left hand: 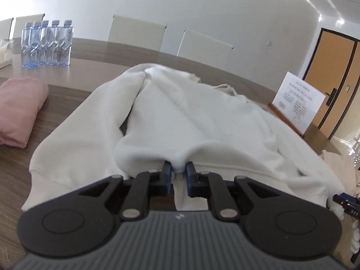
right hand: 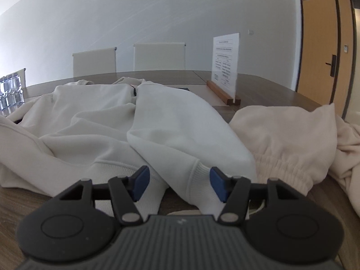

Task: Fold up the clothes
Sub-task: 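Release the hem with the left tool and hold both tools over the sweatshirt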

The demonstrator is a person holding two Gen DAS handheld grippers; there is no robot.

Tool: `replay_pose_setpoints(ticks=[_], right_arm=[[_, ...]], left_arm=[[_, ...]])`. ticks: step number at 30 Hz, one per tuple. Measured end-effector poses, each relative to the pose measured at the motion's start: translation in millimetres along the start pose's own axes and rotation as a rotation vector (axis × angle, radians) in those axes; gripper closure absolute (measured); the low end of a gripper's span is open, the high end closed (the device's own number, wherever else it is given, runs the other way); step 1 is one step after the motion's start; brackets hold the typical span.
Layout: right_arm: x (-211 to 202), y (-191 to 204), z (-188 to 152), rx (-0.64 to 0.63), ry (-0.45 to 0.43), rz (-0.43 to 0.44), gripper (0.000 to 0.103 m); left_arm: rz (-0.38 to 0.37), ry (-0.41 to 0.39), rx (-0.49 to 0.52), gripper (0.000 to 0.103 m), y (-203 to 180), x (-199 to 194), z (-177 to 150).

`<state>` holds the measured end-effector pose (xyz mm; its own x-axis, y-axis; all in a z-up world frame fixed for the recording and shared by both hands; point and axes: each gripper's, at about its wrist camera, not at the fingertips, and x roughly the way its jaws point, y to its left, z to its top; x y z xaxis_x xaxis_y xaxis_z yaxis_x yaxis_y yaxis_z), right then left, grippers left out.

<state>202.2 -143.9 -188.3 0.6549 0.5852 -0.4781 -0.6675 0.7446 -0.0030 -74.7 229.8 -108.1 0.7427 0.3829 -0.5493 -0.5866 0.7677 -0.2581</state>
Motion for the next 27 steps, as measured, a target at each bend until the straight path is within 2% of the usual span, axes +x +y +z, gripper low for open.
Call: replay_pose_setpoints(ticks=[2, 5, 9, 11, 13, 17, 23, 27], right_arm=[[-5.8, 3.6, -3.0, 0.002, -0.022, 0.022, 0.038], [-12.4, 24.2, -8.3, -0.042, -0.041, 0.087, 0.038], [-9.8, 54.2, -13.6, -0.168, -0.031, 0.113, 0.038], [-4.3, 63.8, -15.7, -0.18, 0.001, 0.119, 0.038], [0.2, 64.7, -15.2, -0.162, 0.026, 0.119, 0.038], [7.6, 60.0, -12.5, -0.109, 0.069, 0.126, 0.038], [17.3, 26.3, -10.1, 0.118, 0.135, 0.163, 0.039], [24.4, 12.0, -8.1, 0.204, 0.15, 0.169, 0.04]], left_arm=[[0.019, 0.014, -0.018, 0.082, 7.6, 0.5, -15.8], [0.036, -0.011, 0.027, 0.077, 3.5, -8.3, -40.6], [0.095, -0.061, 0.185, 0.07, -18.5, -17.3, -62.0], [0.113, -0.087, 0.264, 0.06, -29.8, -21.1, -69.9], [0.079, -0.089, 0.268, 0.051, -31.8, -19.8, -71.0], [0.046, -0.042, 0.172, 0.049, -18.3, -7.1, -68.1], [-0.016, -0.017, -0.032, 0.04, 7.3, 1.0, -55.9], [0.031, -0.001, -0.09, 0.04, 11.1, 9.5, -46.9]])
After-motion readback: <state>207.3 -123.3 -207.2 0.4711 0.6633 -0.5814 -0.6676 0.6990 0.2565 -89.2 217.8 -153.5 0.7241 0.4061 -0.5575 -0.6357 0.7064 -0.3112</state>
